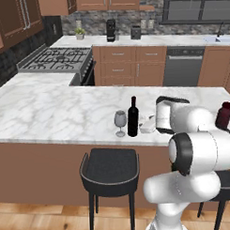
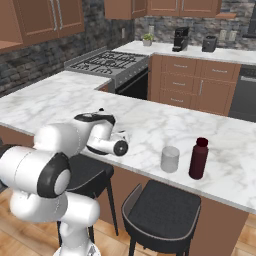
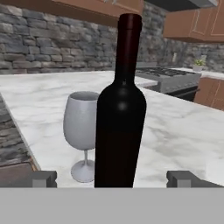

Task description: There is a wine glass and glass cup on the dining counter. Place the wine bottle next to the wine glass and the juice bottle next to the glass cup.

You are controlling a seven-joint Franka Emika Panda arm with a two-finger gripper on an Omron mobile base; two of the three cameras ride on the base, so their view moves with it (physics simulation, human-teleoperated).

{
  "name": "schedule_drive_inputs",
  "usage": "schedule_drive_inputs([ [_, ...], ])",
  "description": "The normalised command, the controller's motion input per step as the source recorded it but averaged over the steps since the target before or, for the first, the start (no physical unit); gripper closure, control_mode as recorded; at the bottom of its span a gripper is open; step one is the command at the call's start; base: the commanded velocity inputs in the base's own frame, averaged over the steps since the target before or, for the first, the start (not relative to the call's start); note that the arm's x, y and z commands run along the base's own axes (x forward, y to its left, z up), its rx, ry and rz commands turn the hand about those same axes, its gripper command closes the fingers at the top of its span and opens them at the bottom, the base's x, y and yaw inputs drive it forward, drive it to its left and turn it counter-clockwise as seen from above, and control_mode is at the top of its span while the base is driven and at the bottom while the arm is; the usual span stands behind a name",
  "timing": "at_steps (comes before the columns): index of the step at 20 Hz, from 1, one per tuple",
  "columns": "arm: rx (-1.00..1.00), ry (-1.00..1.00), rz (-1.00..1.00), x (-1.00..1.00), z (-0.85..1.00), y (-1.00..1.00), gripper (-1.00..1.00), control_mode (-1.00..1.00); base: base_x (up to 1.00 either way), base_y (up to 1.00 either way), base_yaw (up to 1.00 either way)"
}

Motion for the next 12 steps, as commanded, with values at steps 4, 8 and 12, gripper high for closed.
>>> schedule_drive_inputs([
  [4,-0.05,0.10,-0.17,-0.35,0.45,-0.16,-1.00,-1.00,0.00,0.00,0.00],
  [8,-0.12,0.13,-0.21,-0.35,0.44,-0.12,-1.00,-1.00,0.00,0.00,0.00],
  [12,-0.13,0.11,-0.19,-0.38,0.44,-0.12,-1.00,-1.00,0.00,0.00,0.00],
])
